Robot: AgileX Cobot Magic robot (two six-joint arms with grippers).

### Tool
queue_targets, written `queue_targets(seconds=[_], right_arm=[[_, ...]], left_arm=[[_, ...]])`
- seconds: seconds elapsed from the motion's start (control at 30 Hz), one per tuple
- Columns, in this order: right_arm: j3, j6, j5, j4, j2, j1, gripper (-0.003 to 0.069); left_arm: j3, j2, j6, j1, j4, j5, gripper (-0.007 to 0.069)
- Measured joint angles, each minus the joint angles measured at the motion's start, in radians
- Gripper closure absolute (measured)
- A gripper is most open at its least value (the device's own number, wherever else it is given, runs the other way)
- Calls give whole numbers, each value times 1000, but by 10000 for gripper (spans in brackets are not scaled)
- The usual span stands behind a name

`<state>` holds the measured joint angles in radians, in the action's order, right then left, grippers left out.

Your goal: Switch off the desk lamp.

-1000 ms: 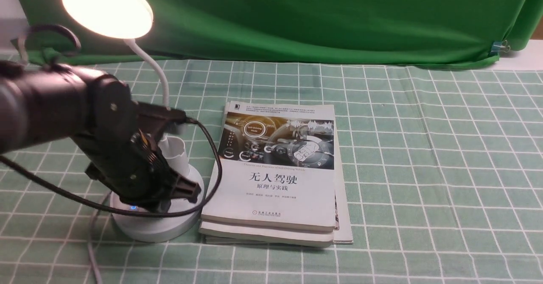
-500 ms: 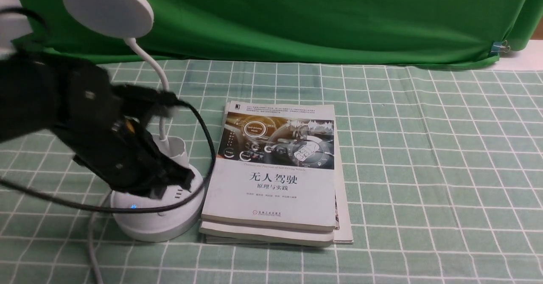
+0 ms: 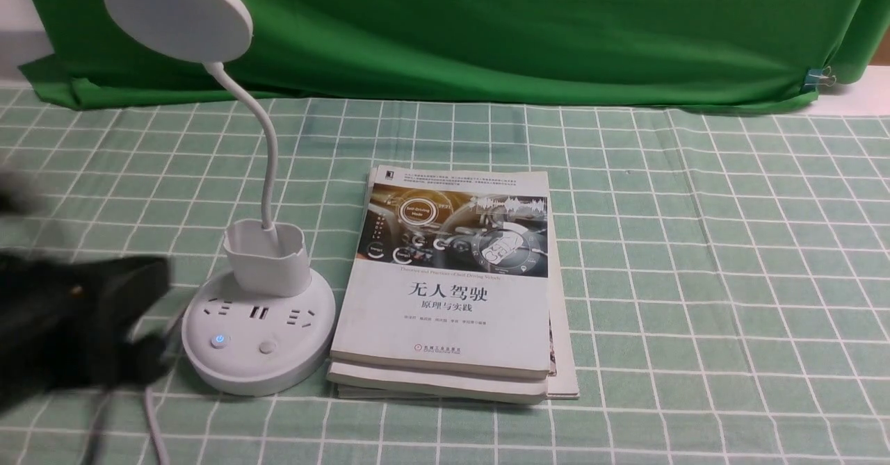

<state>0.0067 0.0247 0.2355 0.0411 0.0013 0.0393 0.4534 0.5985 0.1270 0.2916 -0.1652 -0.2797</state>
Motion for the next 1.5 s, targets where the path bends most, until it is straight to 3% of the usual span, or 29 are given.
queue_targets(seconds=[0.33,1.1,1.5], right_arm=[[0,0,0,0,0,0,417],[0,0,0,0,0,0,417],[0,0,0,0,0,0,417]], left_arm=[[-301,-414,0,0,-2,162,624],[-458,-459,0,-7,59,142,624],[-459,-598,-1,-336,4,54,624]])
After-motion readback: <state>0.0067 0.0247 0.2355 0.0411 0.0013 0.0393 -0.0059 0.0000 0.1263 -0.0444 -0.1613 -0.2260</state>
